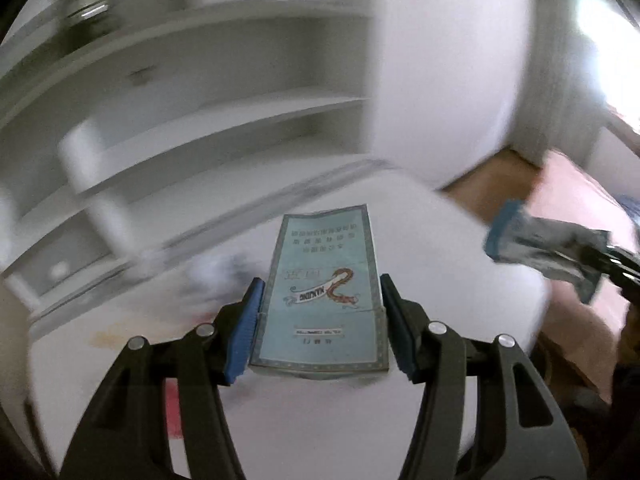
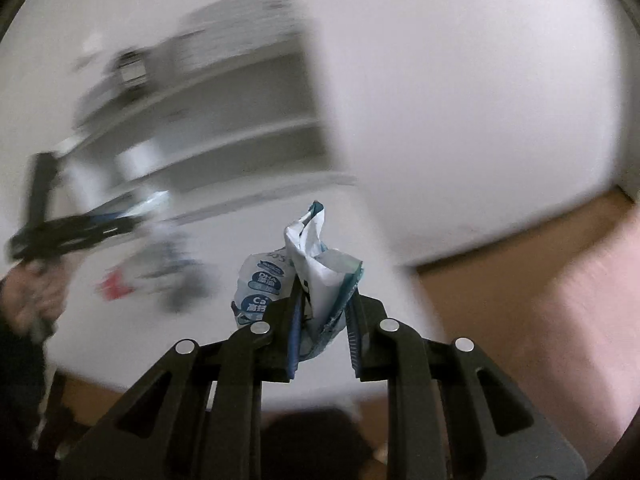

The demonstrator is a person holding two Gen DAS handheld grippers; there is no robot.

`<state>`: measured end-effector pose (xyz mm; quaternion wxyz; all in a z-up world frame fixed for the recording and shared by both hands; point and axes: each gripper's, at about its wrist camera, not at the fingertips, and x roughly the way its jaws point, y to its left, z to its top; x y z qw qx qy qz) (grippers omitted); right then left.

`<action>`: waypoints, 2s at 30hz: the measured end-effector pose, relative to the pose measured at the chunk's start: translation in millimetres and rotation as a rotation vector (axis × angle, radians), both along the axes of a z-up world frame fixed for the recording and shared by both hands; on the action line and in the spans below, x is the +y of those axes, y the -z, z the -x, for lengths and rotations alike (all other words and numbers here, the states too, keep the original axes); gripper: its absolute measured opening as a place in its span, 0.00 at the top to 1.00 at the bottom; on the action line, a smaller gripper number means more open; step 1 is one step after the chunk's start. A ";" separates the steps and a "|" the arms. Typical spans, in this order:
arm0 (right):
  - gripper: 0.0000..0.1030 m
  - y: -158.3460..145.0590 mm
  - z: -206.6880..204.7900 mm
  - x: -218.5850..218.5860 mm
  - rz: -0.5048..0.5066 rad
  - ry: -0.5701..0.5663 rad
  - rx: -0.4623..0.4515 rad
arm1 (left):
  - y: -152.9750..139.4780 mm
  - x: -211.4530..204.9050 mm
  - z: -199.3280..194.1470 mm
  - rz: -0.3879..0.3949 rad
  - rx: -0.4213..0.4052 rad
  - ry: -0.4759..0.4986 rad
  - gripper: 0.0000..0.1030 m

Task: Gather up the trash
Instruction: 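Carry both items over the black bin and open both tools to drop them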

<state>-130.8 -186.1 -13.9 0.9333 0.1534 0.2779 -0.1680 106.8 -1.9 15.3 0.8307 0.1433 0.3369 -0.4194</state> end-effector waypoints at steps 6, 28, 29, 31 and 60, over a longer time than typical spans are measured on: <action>0.83 52.7 122.2 -83.8 -0.080 0.392 0.102 | 28.9 -144.0 96.8 0.028 0.069 0.322 0.45; 0.83 284.6 289.6 -190.5 -0.571 0.785 0.380 | 294.3 -375.0 291.7 -0.327 0.297 0.747 0.45; 0.83 289.2 289.9 -192.0 -0.580 0.784 0.381 | 299.5 -377.8 292.8 -0.334 0.303 0.750 0.45; 0.83 296.0 297.2 -195.6 -0.591 0.780 0.382 | 304.1 -390.3 302.4 -0.343 0.310 0.752 0.45; 0.33 185.0 296.1 -186.6 -0.450 0.781 0.261 | 205.9 -362.2 316.9 -0.247 0.195 0.831 0.12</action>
